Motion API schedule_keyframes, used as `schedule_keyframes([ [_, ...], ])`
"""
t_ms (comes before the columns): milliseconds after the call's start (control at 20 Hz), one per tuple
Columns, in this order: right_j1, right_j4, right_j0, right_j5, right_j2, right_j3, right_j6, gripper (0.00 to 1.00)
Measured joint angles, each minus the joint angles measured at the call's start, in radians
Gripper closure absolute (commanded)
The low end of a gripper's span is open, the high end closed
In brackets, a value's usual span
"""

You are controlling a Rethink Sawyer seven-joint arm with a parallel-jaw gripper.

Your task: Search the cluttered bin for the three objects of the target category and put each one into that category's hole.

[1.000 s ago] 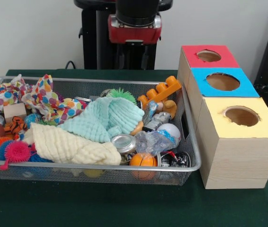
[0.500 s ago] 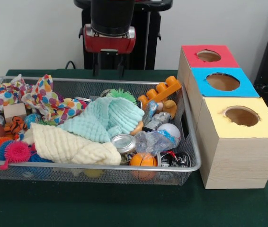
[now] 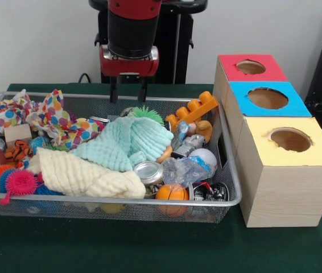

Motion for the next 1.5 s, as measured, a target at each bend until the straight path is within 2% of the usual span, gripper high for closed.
schedule_keyframes([
  [400, 0.043, -0.037, 0.000, -0.062, 0.000, 0.045, 0.000, 0.00],
  [900, 0.133, -0.082, -0.009, -0.213, -0.001, 0.063, 0.000, 0.00],
  [1150, 0.144, -0.091, -0.008, -0.266, -0.013, 0.062, 0.000, 0.00],
  [1500, 0.162, -0.091, 0.031, -0.362, -0.059, 0.058, 0.000, 0.00],
])
